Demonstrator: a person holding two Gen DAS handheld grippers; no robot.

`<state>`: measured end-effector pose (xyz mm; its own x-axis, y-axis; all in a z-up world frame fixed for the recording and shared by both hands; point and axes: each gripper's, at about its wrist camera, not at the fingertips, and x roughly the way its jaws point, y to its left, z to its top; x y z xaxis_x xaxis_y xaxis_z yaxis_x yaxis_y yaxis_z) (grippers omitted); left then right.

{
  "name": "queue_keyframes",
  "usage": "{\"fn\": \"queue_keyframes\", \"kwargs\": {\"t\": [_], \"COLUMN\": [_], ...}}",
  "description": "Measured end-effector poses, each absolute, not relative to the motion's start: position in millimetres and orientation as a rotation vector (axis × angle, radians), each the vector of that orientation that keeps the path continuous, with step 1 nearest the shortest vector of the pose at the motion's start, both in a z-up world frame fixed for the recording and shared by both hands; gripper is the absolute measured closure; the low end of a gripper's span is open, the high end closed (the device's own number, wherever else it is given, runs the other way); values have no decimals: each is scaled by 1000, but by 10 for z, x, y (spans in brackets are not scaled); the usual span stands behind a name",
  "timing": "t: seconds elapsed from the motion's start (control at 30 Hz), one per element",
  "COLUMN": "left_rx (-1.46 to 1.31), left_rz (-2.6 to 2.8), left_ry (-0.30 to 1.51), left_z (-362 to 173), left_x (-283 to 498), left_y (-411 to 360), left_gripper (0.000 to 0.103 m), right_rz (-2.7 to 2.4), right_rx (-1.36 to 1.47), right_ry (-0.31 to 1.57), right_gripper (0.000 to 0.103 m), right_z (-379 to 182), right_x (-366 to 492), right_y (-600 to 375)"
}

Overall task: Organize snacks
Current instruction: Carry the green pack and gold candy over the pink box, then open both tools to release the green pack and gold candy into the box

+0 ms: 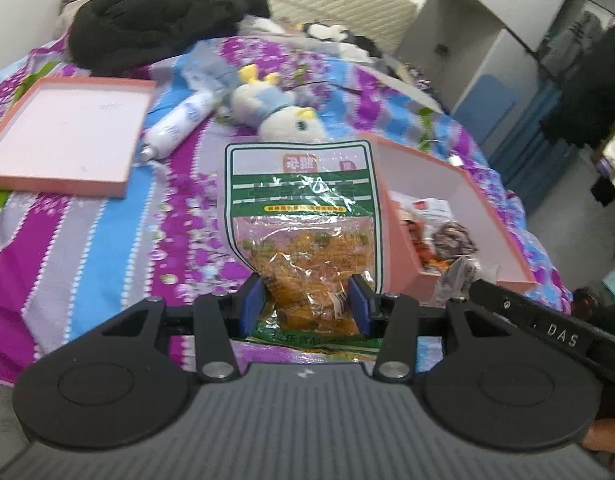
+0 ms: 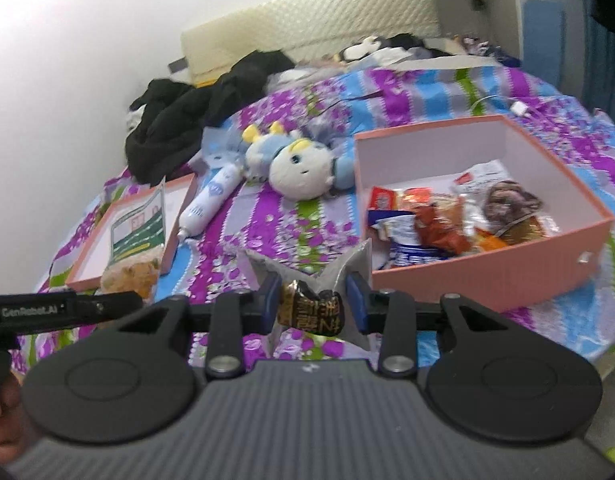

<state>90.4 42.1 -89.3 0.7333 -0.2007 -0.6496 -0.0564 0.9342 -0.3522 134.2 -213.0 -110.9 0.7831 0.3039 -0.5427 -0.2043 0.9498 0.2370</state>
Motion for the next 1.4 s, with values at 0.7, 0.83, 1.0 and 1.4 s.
{"fn": "queue_keyframes", "kwargs": {"t": [0.7,0.83,1.0,1.4], "left_rx": [-293,-292,-281,-265], "left_rz": [-316,-325,-336,-329], "left_ry": [800,819,835,909], "left_z": [-771,-848,-945,-1428], "left_x": [1885,2289,2819,3911], "left_y": [-887,-1069,-1263,-1505], "left_gripper": [51,51,51,51], "right_rz": [93,99,102,116], "right_rx": [238,217,194,191], "right_ry": [617,617,623,731], "right_gripper": [68,68,68,77], "right_z": [-1039,-1019,-1054,-1567], "right_x": [1624,1951,2439,3438], "right_y": [-3314,-3444,-3557,-3713]}}
